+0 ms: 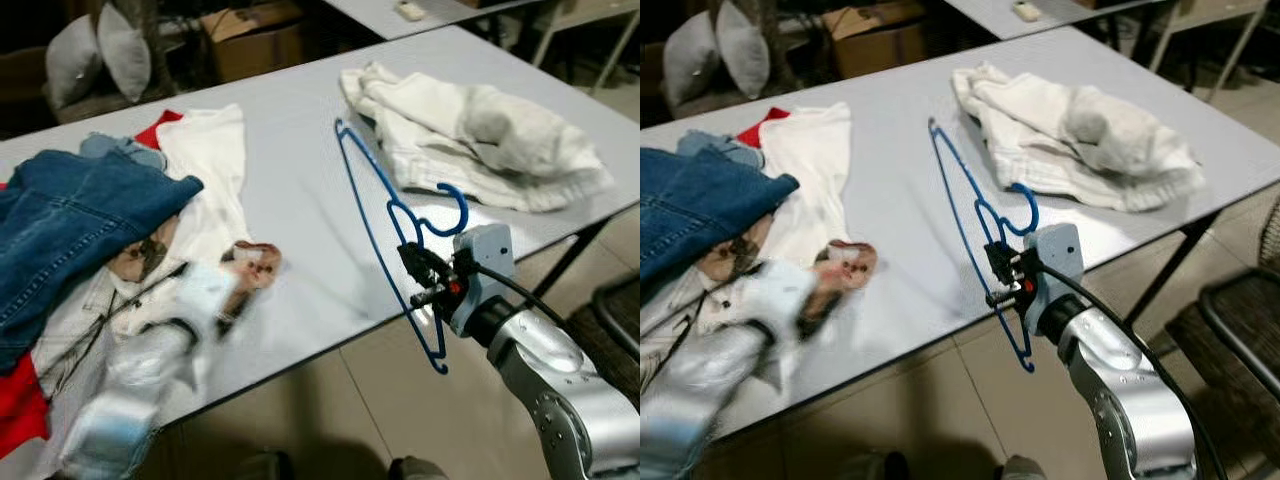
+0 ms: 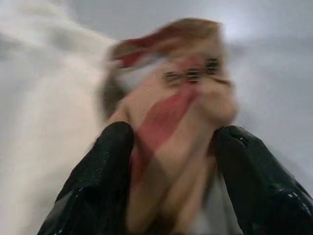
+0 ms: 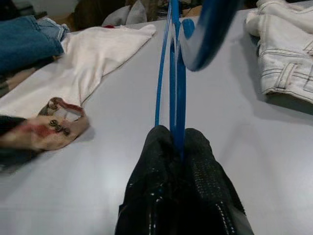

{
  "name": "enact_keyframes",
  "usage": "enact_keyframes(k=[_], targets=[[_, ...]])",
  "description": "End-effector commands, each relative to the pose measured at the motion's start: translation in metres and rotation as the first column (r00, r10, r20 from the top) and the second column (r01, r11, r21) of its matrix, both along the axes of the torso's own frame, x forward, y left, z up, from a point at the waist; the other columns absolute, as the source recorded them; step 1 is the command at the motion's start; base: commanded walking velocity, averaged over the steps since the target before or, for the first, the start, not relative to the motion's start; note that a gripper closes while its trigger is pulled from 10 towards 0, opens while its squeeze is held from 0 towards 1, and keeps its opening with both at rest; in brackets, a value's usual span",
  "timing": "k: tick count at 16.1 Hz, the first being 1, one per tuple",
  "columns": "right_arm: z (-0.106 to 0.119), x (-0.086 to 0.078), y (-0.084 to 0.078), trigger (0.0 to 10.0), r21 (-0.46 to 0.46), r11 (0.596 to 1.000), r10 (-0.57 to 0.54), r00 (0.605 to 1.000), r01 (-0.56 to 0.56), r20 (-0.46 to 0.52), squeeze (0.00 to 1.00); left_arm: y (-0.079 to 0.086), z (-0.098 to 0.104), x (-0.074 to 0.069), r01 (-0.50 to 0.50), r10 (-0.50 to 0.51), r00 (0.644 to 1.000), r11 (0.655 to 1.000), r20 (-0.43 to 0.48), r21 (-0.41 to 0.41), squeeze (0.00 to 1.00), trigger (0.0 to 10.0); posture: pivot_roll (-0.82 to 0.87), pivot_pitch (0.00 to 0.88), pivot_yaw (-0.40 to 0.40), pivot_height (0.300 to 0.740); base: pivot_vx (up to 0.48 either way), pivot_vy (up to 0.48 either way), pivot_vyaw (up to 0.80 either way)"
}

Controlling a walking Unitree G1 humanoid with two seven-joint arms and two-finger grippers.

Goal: Hang hanger

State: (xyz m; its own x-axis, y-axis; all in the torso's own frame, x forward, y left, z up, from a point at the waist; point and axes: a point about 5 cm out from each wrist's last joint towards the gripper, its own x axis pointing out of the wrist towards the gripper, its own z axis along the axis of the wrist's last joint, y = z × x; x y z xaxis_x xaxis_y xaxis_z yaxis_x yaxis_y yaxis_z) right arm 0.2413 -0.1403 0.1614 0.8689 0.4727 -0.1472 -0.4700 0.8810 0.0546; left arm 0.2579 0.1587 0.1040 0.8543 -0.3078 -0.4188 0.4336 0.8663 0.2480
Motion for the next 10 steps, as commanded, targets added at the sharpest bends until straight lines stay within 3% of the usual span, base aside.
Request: enact_keyframes(k=[1,3,4,5,6,7,10], targets=[[0.002,0.002,0.002,10.0,0.013,1.000,0.005,1.000,-0.005,0.002,0.00,-0.013,-0.005,0.007,0.044,-0.045,0.999,0.998,-0.030,-0.035,0.00,10.0,-0.12,0.086,0.078,0.740,0.000,0.000,0.00],[0.007,0.007,-0.002,10.0,0.008,1.000,-0.025,0.999,0.025,0.039,0.00,-0.047,-0.004,0.033,0.088,-0.095,0.995,0.983,-0.036,-0.158,0.00,10.0,-0.13,0.079,0.089,0.740,0.000,0.000,0.00],[0.010,0.008,-0.006,10.0,0.020,0.998,-0.055,0.997,0.053,0.059,0.00,-0.061,0.004,0.051,0.088,-0.089,0.996,0.969,0.008,-0.230,0.00,10.0,-0.15,0.076,0.105,0.740,0.000,0.000,0.00],[0.012,0.008,-0.007,10.0,0.027,0.997,-0.067,0.995,0.065,0.067,0.00,-0.066,0.012,0.059,0.100,-0.092,0.995,0.961,0.045,-0.257,0.00,10.0,-0.16,0.076,0.114,0.740,0.000,0.000,0.00],[0.016,0.004,-0.010,10.0,0.041,0.996,-0.087,0.992,0.084,0.090,0.00,-0.071,0.039,0.071,0.117,-0.073,0.989,0.925,0.132,-0.362,0.00,10.0,-0.16,0.075,0.128,0.740,0.000,0.000,0.00],[0.016,0.004,-0.011,10.0,0.043,0.995,-0.091,0.991,0.088,0.095,0.00,-0.071,0.047,0.073,0.129,-0.072,0.985,0.915,0.159,-0.382,0.00,10.0,-0.17,0.075,0.135,0.740,0.000,0.000,0.00],[0.018,0.000,-0.012,10.0,0.060,0.994,-0.100,0.988,0.094,0.114,0.00,-0.053,0.069,0.072,0.193,-0.104,0.960,0.918,0.260,-0.346,0.00,10.0,-0.15,0.078,0.139,0.740,0.000,0.000,0.00]])
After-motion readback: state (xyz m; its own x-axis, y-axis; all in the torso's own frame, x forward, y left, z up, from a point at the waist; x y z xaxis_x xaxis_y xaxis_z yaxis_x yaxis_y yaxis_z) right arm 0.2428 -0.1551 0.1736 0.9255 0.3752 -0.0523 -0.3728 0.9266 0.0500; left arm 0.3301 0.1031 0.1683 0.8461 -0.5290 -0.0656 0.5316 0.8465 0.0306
